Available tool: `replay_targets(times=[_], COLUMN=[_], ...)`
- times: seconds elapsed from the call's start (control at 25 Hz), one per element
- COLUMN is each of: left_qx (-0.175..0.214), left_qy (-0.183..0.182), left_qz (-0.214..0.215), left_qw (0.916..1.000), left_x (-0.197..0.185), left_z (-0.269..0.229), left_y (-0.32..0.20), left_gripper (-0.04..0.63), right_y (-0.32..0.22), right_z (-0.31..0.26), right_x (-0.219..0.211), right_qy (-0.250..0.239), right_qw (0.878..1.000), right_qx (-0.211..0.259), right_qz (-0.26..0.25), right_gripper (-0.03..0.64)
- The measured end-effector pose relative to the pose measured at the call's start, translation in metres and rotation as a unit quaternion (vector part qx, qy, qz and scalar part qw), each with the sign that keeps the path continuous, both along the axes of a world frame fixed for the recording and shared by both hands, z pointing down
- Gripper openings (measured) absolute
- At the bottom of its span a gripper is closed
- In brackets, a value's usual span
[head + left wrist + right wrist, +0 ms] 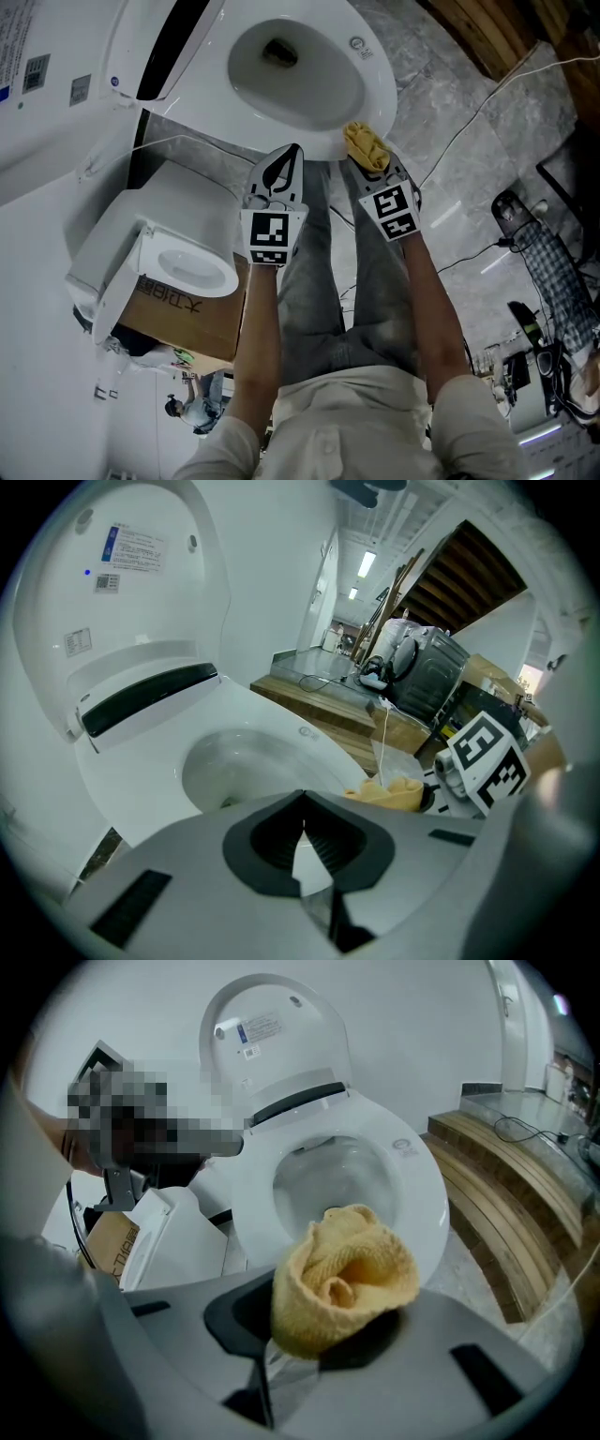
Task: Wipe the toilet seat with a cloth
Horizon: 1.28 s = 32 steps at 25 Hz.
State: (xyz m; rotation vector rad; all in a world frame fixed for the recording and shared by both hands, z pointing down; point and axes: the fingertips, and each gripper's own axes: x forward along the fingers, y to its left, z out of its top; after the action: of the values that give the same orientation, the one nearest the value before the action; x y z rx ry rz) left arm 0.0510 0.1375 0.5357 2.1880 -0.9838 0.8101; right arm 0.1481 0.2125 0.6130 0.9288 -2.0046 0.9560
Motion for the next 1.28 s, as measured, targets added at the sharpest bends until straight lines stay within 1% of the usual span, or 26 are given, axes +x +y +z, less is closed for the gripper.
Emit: replay_targets(times=[0.2,0.4,0.64,0.84,1.28], left_qx=[-0.003,-0.006,-0.006,-0.006,-0.007], left_qy=[0.005,0.013,0.025,0.029,0.034], left_qz=[0.006,0.016,0.025,0.027,0.002], left_qw=[1.0000,0.9998,0.9994,0.9992,0.9994], left_x=[0.011,0.031,0.054,0.066,0.070], left_z=[0.000,-0.001,-0.003,-0.004,-0.003], left_y=[0.002,0.003,-0.002,-0.007,-0.029], left_gripper=[0.014,0.014,0.014,0.014,0.014], right_y=[-0.007,-0.015,-0.028,-0.039,-0.070], right_z=[0.000,0.001,0.001,0.002,0.004], right_x=[0.018,0.034,0.048,0.057,0.072], right_qy=[0.014,0.023,0.031,0.036,0.048], right_qw=[1.000,0.999,0.998,0.998,0.996], right_qx=[0.003,0.007,0.013,0.019,0.031], right_qz=[0.011,0.023,0.045,0.055,0.063], right_gripper=[0.092,0.092,0.092,0.092,0.091])
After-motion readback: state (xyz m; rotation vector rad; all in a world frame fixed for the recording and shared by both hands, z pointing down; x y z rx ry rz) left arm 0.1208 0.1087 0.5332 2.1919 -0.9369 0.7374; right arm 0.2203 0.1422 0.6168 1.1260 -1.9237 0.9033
